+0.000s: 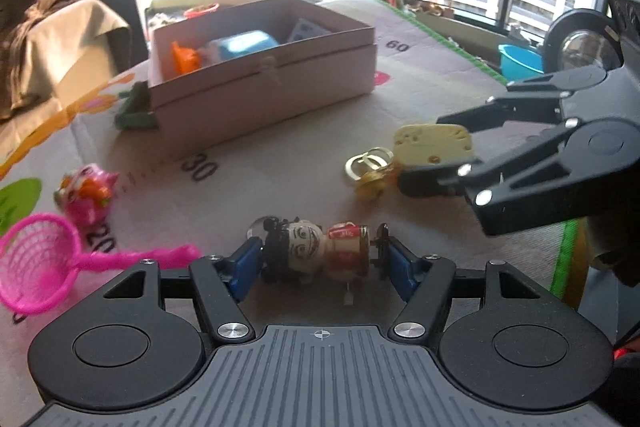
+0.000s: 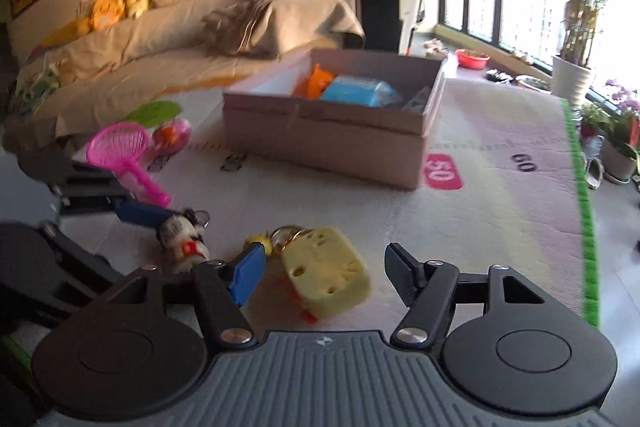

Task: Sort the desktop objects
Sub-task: 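Grasp the figurine keychain with the left tool while the right tool grasps the yellow cheese keychain, then carry both keychains over the pink box and open both tools to drop them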

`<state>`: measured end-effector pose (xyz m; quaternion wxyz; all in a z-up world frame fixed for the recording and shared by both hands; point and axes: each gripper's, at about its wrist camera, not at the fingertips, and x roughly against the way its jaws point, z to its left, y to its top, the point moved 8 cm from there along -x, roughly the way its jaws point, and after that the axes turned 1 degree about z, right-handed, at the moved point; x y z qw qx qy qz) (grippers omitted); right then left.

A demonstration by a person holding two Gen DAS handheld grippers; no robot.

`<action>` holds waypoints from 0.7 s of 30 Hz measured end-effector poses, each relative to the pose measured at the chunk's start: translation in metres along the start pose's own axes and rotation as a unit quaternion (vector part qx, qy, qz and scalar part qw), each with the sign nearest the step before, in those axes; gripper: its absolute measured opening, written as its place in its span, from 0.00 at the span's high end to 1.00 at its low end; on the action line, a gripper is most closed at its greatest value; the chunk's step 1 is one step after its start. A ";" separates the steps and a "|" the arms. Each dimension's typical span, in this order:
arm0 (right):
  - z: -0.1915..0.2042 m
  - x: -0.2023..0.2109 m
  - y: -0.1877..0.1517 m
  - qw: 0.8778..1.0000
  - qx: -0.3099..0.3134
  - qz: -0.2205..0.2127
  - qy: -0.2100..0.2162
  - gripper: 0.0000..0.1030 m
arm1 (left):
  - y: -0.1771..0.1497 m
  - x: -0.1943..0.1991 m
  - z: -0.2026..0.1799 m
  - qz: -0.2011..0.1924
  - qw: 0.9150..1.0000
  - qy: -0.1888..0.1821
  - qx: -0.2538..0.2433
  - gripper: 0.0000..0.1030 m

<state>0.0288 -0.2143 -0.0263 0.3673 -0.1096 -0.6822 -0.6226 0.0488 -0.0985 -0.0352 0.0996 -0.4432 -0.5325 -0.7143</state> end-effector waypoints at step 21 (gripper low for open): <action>-0.031 0.076 0.128 0.992 -0.018 -0.125 -0.011 0.61 | 0.129 0.041 0.056 -0.179 0.980 0.075 -0.045 0.31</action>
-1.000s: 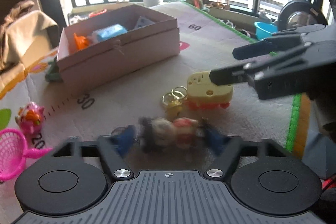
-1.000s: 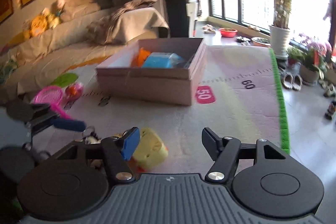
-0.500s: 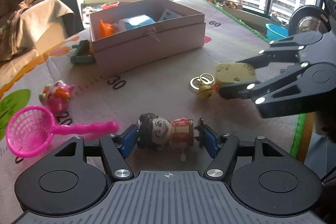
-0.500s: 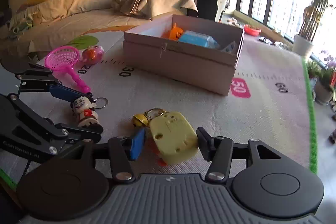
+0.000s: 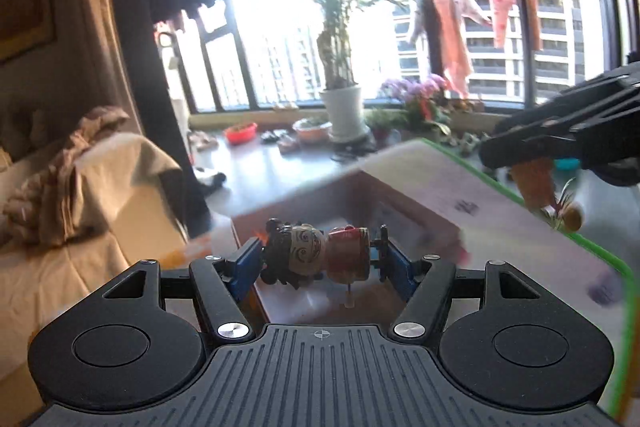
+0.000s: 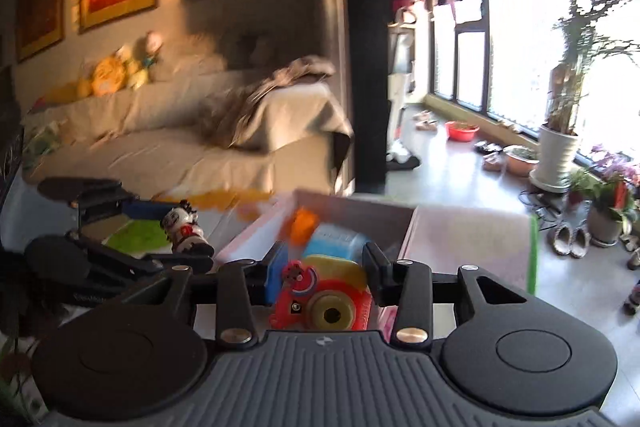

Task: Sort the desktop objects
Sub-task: 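Carry both keychains over the pink box and open both tools to drop them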

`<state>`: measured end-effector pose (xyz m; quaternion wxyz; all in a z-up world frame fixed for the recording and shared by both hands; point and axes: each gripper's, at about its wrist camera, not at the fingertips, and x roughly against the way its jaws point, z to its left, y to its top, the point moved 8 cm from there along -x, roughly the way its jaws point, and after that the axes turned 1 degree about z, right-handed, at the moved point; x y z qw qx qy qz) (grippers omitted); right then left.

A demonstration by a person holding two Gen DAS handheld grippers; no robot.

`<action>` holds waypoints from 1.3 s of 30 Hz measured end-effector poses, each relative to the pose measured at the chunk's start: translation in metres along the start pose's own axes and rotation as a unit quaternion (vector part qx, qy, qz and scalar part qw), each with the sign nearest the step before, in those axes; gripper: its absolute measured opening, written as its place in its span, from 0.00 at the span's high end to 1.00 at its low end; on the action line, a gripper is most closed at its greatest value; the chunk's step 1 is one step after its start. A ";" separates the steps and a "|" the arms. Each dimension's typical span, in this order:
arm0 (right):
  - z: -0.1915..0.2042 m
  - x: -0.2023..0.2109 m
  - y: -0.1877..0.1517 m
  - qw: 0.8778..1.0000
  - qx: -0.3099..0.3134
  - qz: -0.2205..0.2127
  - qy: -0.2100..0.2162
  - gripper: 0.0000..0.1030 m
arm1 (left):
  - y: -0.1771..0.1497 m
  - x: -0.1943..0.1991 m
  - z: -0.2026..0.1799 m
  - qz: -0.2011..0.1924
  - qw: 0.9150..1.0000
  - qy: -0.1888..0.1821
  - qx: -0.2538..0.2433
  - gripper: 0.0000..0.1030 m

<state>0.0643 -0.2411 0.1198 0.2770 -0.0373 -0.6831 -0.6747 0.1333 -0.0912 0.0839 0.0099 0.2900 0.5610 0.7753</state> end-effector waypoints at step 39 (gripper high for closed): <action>0.118 -0.284 0.022 0.971 0.065 0.228 -0.027 0.77 | -0.155 0.051 0.056 0.108 0.979 0.002 0.174 0.02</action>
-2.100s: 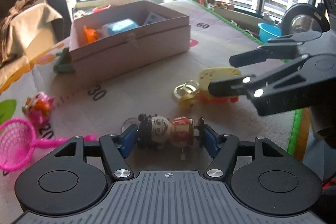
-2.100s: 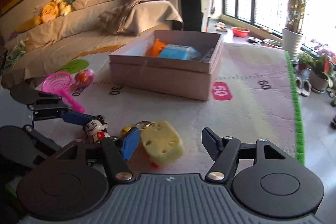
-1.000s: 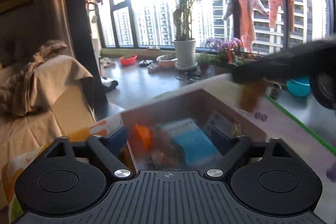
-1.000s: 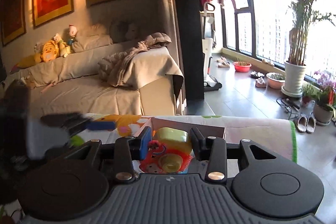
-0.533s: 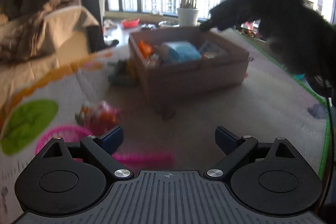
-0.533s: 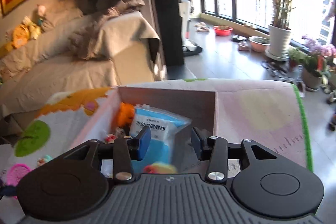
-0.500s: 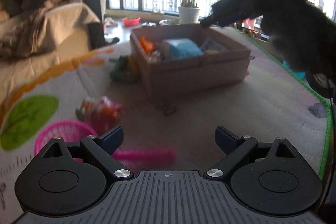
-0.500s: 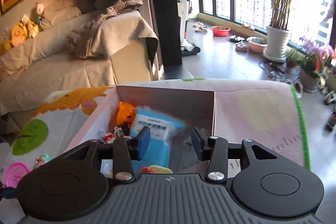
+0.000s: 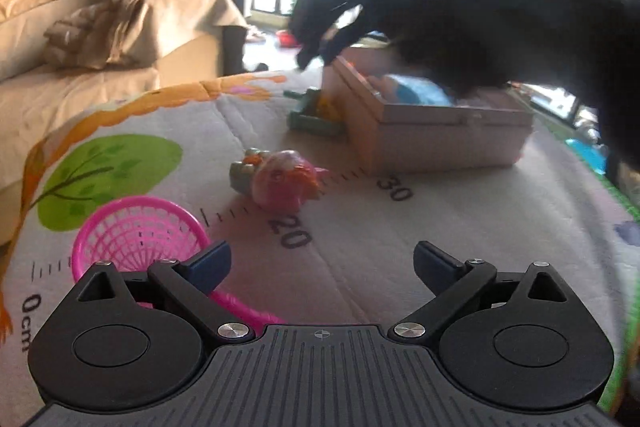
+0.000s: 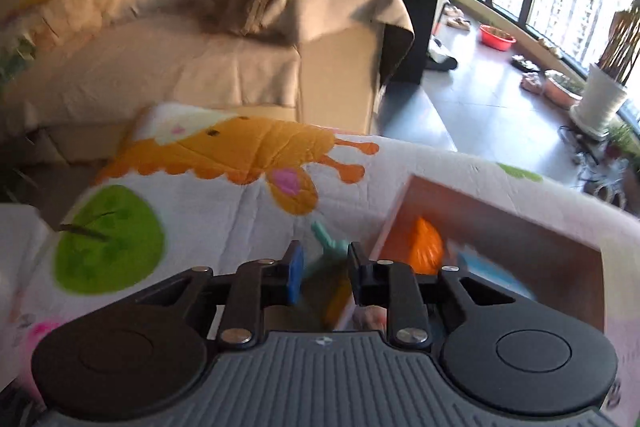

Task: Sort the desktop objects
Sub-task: 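Carry both keychains over the pink box and open both tools to drop them, then grasp the teal toy on the mat with the right tool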

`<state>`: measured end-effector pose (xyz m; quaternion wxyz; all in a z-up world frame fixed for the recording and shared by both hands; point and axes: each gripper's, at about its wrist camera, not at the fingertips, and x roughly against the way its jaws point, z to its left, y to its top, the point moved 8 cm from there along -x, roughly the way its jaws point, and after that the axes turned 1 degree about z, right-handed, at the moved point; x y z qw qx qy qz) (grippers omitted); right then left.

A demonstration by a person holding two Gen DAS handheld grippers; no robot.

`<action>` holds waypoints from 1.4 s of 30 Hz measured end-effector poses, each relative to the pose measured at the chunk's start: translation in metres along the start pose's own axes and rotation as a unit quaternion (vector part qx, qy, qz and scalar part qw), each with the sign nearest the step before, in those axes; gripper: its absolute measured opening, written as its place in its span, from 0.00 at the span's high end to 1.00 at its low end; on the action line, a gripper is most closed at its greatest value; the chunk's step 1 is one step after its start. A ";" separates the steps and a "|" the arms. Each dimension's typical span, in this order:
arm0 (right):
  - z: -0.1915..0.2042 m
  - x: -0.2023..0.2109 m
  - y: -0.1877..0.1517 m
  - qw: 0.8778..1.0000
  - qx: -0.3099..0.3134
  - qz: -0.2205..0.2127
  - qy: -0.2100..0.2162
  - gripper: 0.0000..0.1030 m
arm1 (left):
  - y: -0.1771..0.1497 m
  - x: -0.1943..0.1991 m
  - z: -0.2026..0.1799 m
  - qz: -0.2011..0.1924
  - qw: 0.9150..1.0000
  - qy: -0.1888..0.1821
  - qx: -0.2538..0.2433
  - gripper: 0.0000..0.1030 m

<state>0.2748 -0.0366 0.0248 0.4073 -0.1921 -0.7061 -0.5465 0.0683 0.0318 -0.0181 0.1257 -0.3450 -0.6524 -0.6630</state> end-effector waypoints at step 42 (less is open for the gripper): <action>-0.005 0.087 -0.176 0.997 0.020 0.068 0.043 0.68 | -0.018 0.019 -0.028 0.013 0.999 -0.021 -0.044 0.00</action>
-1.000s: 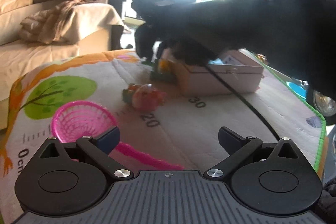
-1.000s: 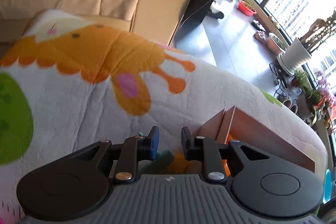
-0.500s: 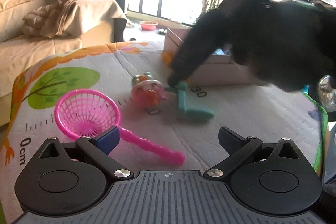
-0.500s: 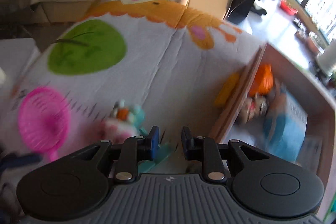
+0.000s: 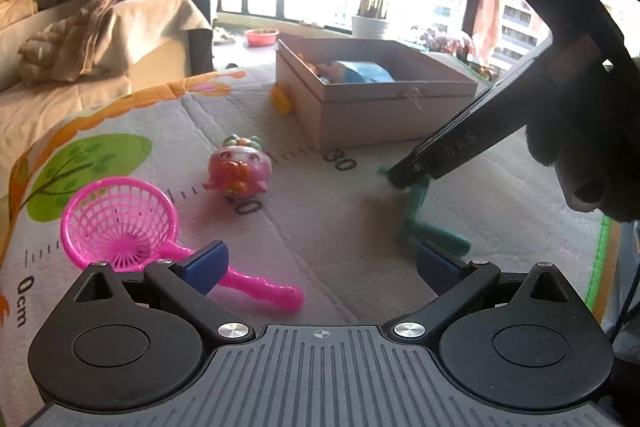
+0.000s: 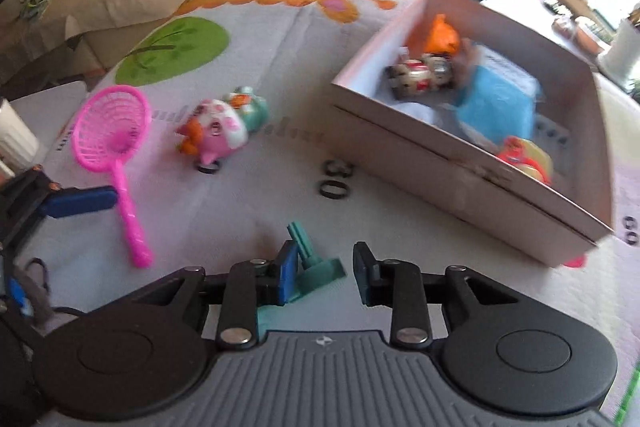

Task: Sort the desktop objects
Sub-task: 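Grasp the teal toy on the mat with the right tool, then lower the teal toy onto the mat beside the box and open the right tool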

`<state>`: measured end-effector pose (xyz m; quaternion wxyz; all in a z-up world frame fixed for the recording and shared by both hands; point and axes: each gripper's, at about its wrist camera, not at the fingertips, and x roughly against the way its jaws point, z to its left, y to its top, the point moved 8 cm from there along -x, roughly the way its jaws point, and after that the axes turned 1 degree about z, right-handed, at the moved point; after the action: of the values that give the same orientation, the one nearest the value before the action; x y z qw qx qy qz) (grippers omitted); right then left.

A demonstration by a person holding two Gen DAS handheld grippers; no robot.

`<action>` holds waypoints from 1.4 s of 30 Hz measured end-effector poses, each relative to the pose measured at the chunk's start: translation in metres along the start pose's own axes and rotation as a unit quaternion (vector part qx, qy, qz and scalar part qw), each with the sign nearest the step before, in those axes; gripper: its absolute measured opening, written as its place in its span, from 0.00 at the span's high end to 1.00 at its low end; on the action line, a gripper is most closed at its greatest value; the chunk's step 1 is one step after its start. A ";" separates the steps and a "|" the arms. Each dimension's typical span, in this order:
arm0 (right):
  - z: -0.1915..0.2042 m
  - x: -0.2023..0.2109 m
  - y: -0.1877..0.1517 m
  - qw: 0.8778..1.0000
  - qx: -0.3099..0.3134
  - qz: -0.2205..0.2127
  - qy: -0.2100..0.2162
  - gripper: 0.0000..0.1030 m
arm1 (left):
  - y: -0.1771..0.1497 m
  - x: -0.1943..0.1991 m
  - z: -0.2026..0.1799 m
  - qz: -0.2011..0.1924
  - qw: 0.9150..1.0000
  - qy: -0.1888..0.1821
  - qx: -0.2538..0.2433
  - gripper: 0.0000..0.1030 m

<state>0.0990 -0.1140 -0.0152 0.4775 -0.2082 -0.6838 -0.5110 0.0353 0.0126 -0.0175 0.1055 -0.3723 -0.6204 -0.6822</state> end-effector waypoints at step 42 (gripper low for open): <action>-0.063 0.012 -0.050 0.986 -0.099 -0.134 -0.020 0.27 | 0.030 -0.011 0.035 -0.004 0.996 0.088 0.026 0.32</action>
<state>0.0826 -0.1925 -0.0282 0.3682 -0.1712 -0.6612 -0.6308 0.0744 0.0354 -0.0036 0.1662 -0.3056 -0.6280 -0.6962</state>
